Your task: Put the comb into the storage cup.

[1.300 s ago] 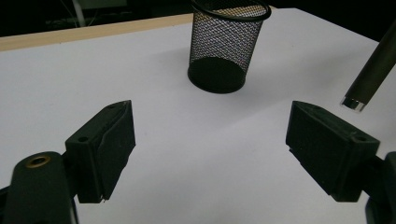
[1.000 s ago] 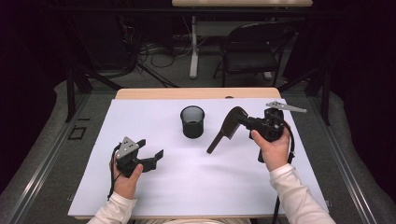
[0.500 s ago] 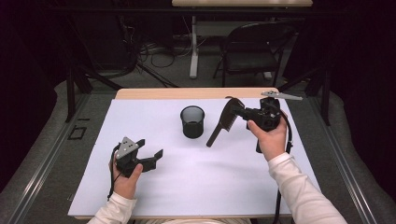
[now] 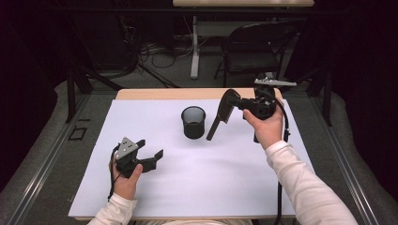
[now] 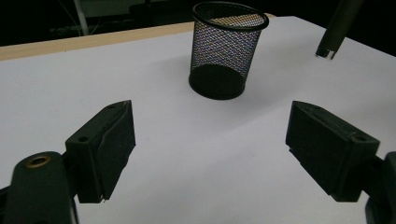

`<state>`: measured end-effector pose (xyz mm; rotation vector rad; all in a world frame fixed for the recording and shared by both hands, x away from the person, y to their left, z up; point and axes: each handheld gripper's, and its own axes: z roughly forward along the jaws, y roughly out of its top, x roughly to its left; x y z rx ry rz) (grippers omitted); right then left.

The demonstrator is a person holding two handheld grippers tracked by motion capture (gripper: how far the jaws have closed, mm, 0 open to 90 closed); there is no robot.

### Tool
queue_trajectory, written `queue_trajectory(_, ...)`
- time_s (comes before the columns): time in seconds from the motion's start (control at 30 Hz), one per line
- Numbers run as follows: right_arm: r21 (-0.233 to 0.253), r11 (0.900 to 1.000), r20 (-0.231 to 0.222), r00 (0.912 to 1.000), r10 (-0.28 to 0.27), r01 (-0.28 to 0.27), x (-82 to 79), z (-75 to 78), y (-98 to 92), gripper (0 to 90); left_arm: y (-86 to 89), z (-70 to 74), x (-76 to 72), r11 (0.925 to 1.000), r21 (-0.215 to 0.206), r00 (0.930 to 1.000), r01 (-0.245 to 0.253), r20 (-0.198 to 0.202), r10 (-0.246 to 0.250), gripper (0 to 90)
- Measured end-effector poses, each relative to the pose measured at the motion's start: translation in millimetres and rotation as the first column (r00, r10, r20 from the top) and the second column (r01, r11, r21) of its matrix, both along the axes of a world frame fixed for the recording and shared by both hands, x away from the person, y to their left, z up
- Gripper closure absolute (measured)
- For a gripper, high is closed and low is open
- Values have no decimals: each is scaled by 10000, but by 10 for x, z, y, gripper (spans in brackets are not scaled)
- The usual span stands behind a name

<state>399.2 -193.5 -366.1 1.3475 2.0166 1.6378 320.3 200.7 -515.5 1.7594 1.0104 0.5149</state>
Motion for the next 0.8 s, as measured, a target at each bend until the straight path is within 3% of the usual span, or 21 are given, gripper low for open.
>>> queue_trajectory(0.43,-287,9992,-47,9996,-267,265,224,175,140,873,1,0,0,10000,19,10000,7,18,-7,161)
queue_trajectory(0.8,-187,9992,-123,9993,-355,353,364,221,268,873,4,3,-4,10000,31,10000,24,21,-24,161)
